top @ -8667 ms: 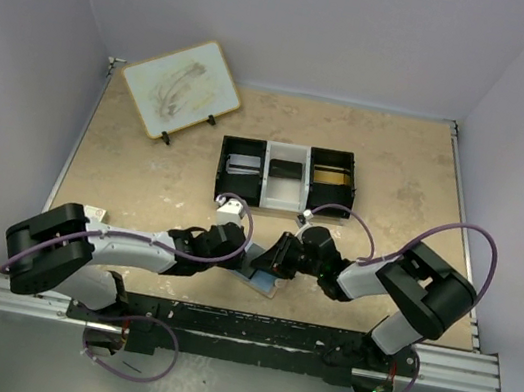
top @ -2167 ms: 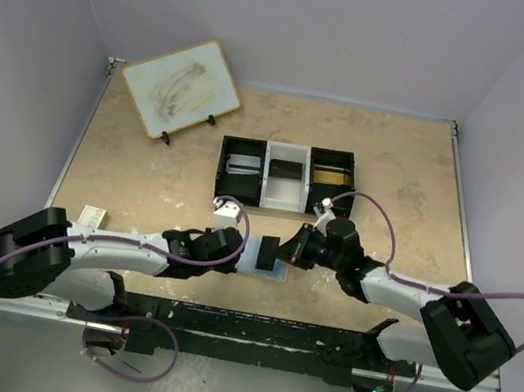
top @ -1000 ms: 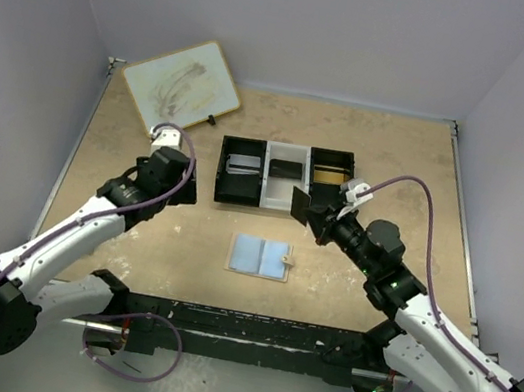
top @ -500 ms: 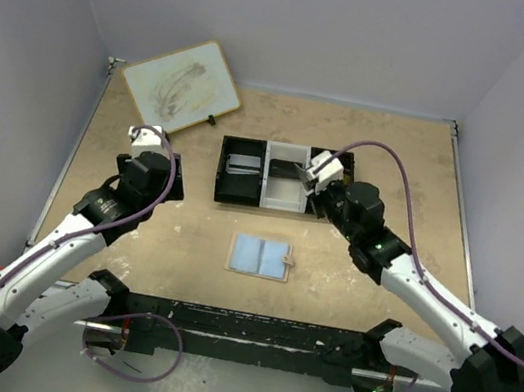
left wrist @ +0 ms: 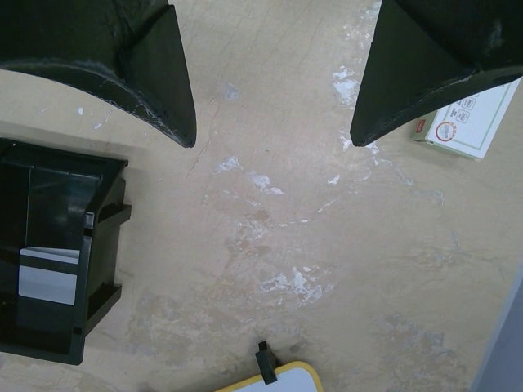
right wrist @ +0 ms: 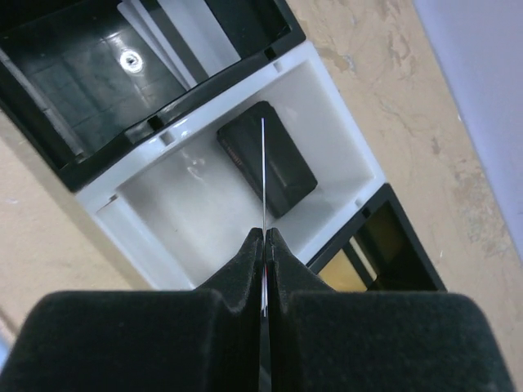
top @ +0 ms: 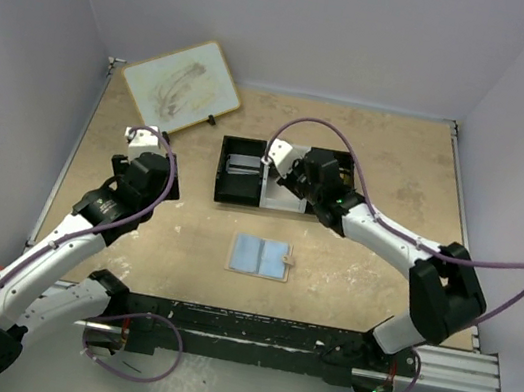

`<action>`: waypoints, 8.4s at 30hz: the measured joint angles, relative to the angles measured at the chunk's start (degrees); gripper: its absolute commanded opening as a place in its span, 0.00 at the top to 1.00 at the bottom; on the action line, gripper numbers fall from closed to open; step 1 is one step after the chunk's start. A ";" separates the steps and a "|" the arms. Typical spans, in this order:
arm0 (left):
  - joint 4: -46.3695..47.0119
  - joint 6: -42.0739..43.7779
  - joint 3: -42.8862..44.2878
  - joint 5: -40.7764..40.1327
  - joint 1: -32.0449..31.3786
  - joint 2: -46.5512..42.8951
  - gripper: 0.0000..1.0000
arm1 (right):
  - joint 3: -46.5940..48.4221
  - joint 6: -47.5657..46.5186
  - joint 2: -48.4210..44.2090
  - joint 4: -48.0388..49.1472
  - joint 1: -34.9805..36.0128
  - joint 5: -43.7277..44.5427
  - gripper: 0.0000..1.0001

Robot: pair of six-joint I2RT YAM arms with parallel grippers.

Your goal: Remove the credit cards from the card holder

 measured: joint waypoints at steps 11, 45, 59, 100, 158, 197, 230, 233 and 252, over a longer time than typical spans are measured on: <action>-0.04 0.00 0.00 -0.52 0.00 0.13 0.26 | 7.37 -8.39 10.49 0.90 -0.98 2.86 1.00; -0.44 0.02 0.00 -0.74 0.00 2.14 0.26 | 14.12 -24.26 26.67 4.26 -2.69 3.23 0.57; -0.46 0.15 0.00 -0.68 0.00 2.67 0.26 | 15.04 -19.76 18.97 -0.26 -2.78 -0.33 0.52; -1.31 -0.04 0.00 -1.64 0.00 0.98 0.26 | 0.50 73.77 5.40 -20.55 22.29 13.66 0.19; -1.60 -0.11 0.00 -2.12 0.00 2.01 0.26 | 9.01 76.76 18.08 -24.24 26.18 22.18 0.55; 54.77 -28.17 -24.39 32.48 -23.61 24.11 0.29 | -22.43 81.02 5.68 17.44 7.13 -14.58 0.79; 82.86 -36.59 -32.87 27.98 -27.85 34.88 0.44 | -17.00 76.06 4.92 8.72 7.63 -12.66 0.45; 84.11 -36.59 -32.87 28.87 -27.89 35.82 0.45 | -15.34 74.73 4.94 5.84 8.17 -11.30 0.50; 76.37 -34.86 -31.67 28.68 -27.89 30.53 0.38 | -17.22 73.13 2.12 1.22 7.45 -7.50 0.90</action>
